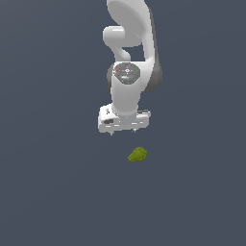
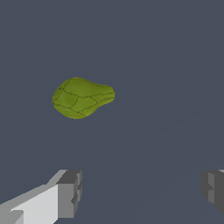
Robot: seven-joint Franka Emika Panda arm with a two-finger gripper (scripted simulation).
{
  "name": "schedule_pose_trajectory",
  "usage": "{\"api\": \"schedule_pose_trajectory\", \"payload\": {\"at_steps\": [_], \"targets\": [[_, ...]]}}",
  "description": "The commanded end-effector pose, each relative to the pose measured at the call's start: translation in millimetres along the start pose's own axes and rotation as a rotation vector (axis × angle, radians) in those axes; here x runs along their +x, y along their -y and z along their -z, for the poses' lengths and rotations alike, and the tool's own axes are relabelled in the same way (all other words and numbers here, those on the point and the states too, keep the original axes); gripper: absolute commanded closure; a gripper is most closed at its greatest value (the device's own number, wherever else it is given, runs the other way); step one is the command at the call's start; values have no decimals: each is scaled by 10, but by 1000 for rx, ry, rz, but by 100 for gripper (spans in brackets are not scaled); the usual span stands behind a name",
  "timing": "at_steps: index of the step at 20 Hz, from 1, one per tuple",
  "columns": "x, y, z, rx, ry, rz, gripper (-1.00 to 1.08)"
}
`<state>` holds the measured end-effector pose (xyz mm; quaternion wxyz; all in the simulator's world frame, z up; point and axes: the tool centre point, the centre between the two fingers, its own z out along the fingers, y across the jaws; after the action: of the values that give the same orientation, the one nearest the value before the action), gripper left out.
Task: Pick up the object and move it to a goal position.
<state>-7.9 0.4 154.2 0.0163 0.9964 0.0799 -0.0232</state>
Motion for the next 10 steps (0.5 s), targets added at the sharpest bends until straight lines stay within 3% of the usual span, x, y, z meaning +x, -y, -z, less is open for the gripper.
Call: {"api": "schedule_pose_trajectory", "payload": {"at_steps": [1,10], "targets": [[22,18,-21,-1,0,46,-92],[139,117,-131,-5,-4,287,-92]]}}
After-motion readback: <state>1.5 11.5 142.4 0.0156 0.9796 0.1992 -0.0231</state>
